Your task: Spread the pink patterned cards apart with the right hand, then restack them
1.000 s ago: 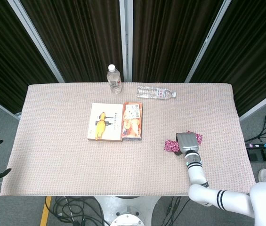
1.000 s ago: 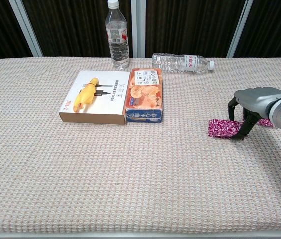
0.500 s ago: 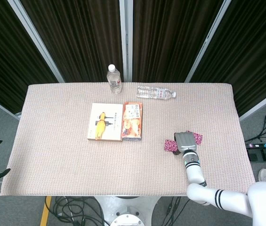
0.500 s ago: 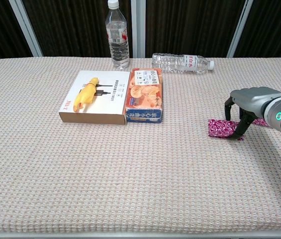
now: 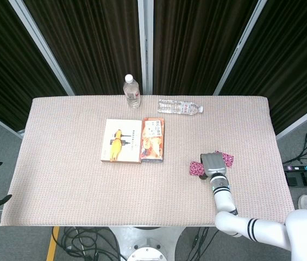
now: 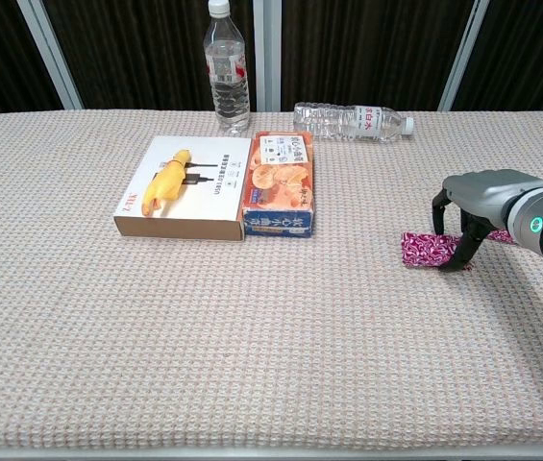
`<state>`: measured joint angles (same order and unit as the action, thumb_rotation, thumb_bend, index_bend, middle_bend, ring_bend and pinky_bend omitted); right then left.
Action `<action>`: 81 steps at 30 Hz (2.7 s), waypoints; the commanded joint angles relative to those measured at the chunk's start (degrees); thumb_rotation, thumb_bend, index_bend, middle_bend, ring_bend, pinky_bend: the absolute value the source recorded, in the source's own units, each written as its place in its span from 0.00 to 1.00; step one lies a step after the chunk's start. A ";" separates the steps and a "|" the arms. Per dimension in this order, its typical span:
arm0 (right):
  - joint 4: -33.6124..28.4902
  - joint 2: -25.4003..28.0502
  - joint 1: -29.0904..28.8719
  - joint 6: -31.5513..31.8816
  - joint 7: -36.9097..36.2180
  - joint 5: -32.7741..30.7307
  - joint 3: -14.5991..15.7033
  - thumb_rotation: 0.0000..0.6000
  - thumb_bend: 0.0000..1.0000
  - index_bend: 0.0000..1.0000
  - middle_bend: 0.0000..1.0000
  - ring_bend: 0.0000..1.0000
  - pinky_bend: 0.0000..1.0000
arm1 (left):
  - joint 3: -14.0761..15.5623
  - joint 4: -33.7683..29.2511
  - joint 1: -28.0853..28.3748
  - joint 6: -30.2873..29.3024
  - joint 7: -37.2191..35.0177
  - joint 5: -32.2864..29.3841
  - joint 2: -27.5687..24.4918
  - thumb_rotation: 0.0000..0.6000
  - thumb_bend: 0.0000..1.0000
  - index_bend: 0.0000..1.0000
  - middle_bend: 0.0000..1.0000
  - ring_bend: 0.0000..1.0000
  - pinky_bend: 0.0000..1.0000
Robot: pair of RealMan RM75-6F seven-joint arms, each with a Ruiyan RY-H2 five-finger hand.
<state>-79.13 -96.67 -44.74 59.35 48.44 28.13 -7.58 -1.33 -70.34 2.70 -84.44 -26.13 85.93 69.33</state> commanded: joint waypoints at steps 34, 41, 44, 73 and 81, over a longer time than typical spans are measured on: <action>1.24 -0.38 -0.30 0.23 1.29 -0.30 0.79 0.70 0.00 0.38 1.00 1.00 1.00 | -0.02 0.24 -0.20 -0.17 -0.54 -0.05 -0.01 1.00 0.03 0.21 0.22 0.09 0.27; 1.38 -0.33 -0.25 -0.16 0.80 -0.10 0.43 0.69 0.00 0.38 1.00 1.00 1.00 | -0.08 0.13 -0.17 -0.33 -0.50 0.06 -0.07 1.00 0.03 0.21 0.22 0.09 0.27; 0.96 0.00 -0.16 -0.14 0.69 -0.08 0.36 0.70 0.00 0.38 1.00 1.00 1.00 | -0.08 0.03 -0.16 -0.27 -0.47 0.03 -0.11 1.00 0.03 0.21 0.22 0.09 0.27; 9.62 5.88 2.26 -6.09 -4.14 -0.34 0.70 0.69 0.00 0.38 1.00 1.00 1.00 | -0.08 -1.74 0.94 1.14 2.27 0.10 -0.29 1.00 0.03 0.21 0.22 0.09 0.27; 13.21 4.27 1.94 -8.29 -4.41 -0.30 0.71 0.69 0.00 0.38 1.00 1.00 1.00 | 0.18 -2.62 1.04 1.08 3.14 0.49 -0.69 1.00 0.03 0.21 0.22 0.09 0.27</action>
<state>-66.21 -92.17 -42.71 51.32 44.11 27.80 -6.83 -1.15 -72.96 3.73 -83.36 -23.00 86.42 68.64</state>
